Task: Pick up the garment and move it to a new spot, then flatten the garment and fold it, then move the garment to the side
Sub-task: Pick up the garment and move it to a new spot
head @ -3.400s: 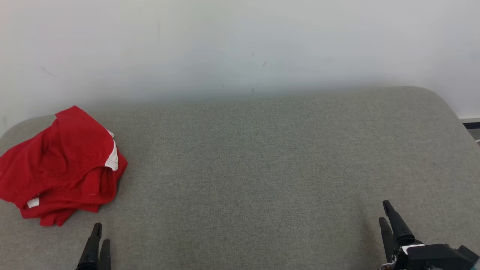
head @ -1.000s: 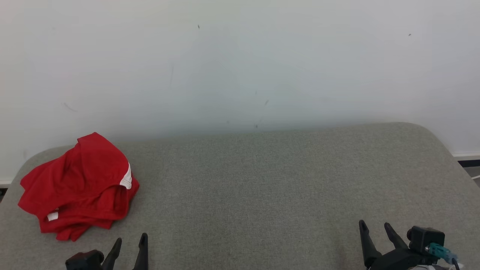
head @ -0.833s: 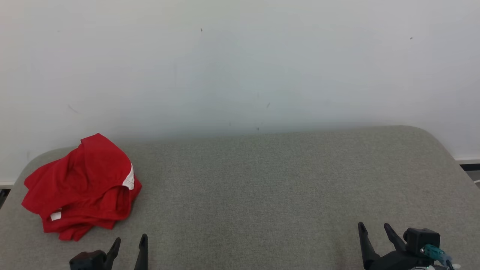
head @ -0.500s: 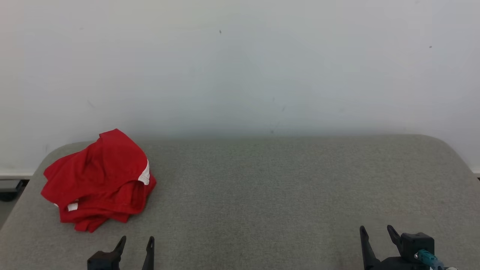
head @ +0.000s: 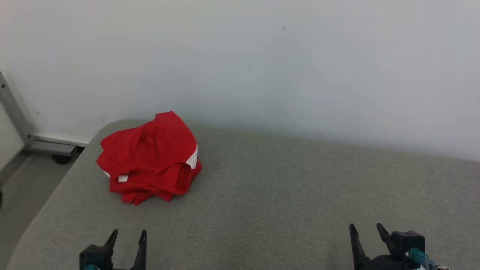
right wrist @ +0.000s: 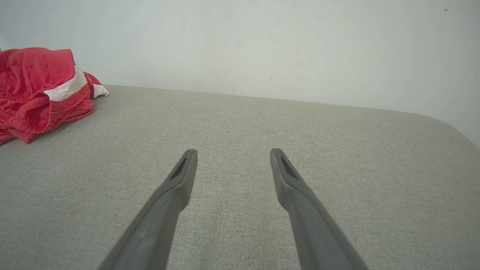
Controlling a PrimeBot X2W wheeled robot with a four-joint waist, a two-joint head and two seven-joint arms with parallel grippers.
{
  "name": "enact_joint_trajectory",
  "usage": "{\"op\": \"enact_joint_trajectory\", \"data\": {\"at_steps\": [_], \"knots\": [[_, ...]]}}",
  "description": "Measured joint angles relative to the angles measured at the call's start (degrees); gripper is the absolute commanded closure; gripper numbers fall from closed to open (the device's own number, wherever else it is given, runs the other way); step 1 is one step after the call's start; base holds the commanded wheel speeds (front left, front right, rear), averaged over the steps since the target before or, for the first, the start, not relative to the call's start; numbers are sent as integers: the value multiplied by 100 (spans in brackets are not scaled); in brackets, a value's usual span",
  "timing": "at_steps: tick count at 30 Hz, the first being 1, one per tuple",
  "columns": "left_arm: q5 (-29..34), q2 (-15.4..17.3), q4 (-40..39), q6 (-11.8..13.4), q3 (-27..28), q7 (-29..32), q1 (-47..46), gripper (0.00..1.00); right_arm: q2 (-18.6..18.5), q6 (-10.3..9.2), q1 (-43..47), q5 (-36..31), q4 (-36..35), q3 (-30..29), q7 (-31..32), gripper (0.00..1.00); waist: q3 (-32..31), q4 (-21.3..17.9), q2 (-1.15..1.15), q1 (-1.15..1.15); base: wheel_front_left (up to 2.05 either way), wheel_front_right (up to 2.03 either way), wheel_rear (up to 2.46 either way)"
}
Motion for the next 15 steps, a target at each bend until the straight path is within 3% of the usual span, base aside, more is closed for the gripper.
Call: {"op": "enact_joint_trajectory", "data": {"at_steps": [8,15], "knots": [[0,56,-68,0,48,94,-136,0,75,0,-104,0,8,29,2,0,73,610,0,0,0,0,0],[-2,21,-96,0,87,162,-125,0,98,0,-188,-9,-11,2,31,0,178,838,0,0,0,0,0]]}}
